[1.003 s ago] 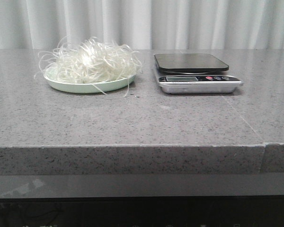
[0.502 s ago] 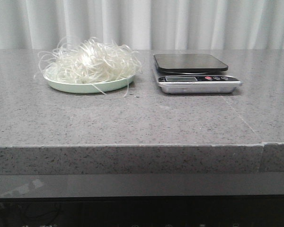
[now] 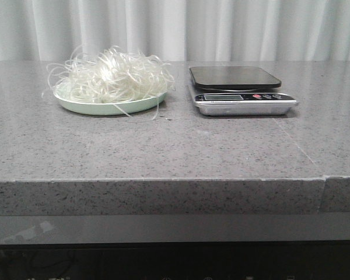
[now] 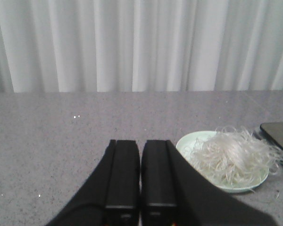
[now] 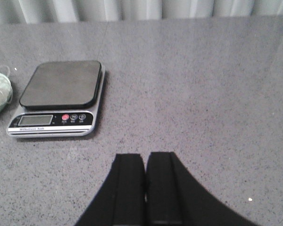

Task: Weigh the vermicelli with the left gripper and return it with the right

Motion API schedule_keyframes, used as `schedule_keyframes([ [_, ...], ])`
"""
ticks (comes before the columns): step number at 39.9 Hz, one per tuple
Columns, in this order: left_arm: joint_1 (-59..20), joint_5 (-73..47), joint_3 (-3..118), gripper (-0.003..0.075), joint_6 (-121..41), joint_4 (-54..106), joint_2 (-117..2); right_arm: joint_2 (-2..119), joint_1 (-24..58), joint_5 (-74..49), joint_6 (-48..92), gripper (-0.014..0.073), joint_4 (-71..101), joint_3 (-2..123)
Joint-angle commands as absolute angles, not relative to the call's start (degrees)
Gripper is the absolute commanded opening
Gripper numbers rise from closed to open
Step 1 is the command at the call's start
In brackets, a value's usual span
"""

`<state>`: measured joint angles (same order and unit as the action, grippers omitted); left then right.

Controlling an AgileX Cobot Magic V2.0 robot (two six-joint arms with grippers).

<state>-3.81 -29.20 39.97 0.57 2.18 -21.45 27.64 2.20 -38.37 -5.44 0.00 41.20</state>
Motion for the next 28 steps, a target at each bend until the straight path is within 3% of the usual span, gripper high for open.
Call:
schedule_keyframes([
  [1,-3.84,-25.61,39.89,0.0155,0.89,2.72,-22.75,29.84,1.76,-34.60,-5.16,0.0164,0.00,43.02],
  [22,-3.84,-25.69,38.41,0.0164,0.89,2.72,-22.75,30.47,1.76,-35.21,-3.82,0.0166,0.00,43.02],
  [24,-3.84,-25.69,38.41,0.0195,0.89,2.72,-22.75,30.47,1.76,-35.47,-3.14,0.0181,0.00,43.02],
  [28,-3.84,-25.69,38.41,0.0344,0.89,2.72,-22.75,30.47,1.76,-35.73,-1.91,0.0304,0.00,43.02],
])
